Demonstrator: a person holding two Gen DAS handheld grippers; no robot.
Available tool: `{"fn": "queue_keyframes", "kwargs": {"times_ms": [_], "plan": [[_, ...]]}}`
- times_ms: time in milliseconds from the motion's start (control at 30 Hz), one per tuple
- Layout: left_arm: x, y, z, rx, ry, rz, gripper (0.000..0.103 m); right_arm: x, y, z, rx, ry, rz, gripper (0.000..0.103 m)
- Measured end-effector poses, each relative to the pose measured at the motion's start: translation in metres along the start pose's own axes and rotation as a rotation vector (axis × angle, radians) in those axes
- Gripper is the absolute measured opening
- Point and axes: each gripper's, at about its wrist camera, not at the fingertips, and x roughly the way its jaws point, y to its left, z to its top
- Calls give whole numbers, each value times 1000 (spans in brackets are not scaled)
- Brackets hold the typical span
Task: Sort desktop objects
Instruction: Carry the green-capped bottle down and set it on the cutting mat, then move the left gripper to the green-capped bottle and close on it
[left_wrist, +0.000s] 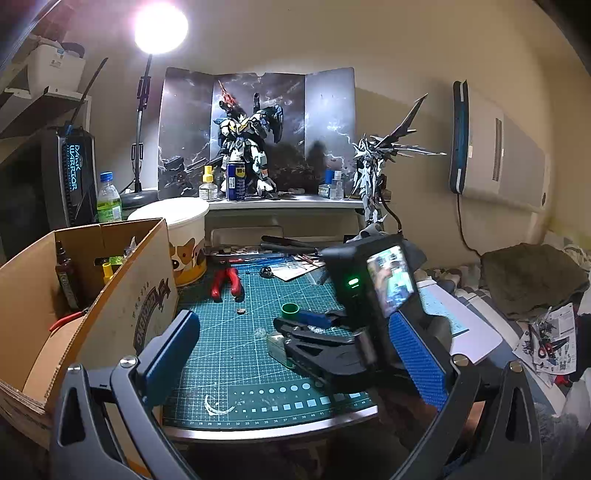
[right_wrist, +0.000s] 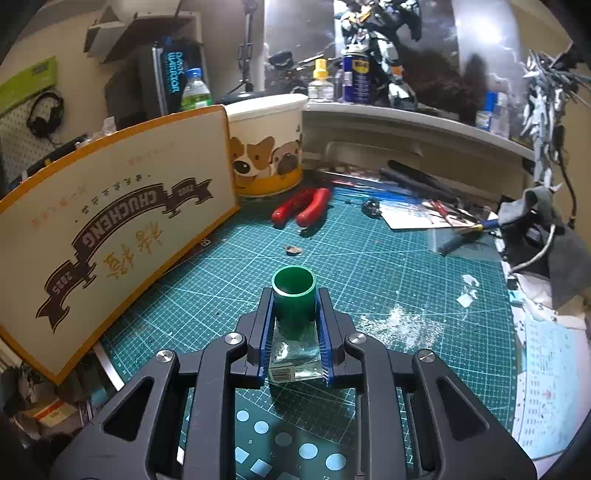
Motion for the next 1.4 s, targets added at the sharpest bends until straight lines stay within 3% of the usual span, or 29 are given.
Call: {"fn": "queue_keyframes", "kwargs": {"times_ms": [33, 67, 100, 233, 400, 500, 600, 700, 900, 1167, 1400], "plan": [[1, -1, 0, 1, 0, 4, 103, -4, -3, 0, 10, -14, 5, 27], [2, -1, 0, 1, 1, 7, 103, -10, -6, 0, 20, -33, -2, 38], [3, -1, -1, 0, 3, 7, 103, -17, -10, 0, 29, -53, -13, 44], [8, 1, -3, -23, 4, 13, 103, -42, -26, -4, 60, -77, -118, 48], [23, 8, -6, -61, 36, 34, 103, -81, -57, -29, 167, -85, -168, 52], [32, 9, -8, -84, 49, 39, 103, -111, -60, -48, 168, -108, -223, 66], [43, 8, -8, -93, 59, 62, 103, -143, -60, -63, 162, -126, -274, 70], [55, 2, -7, -80, 72, 82, 103, -169, -59, -73, 170, -145, -325, 84], [86, -5, -12, -87, 66, 113, 103, -200, -50, -93, 200, -172, -406, 97], [118, -9, -36, -74, 43, 145, 103, -199, -60, -118, 257, -121, -414, 98], [136, -14, -57, -105, 78, 159, 103, -181, -56, -131, 293, -89, -359, 98]]}}
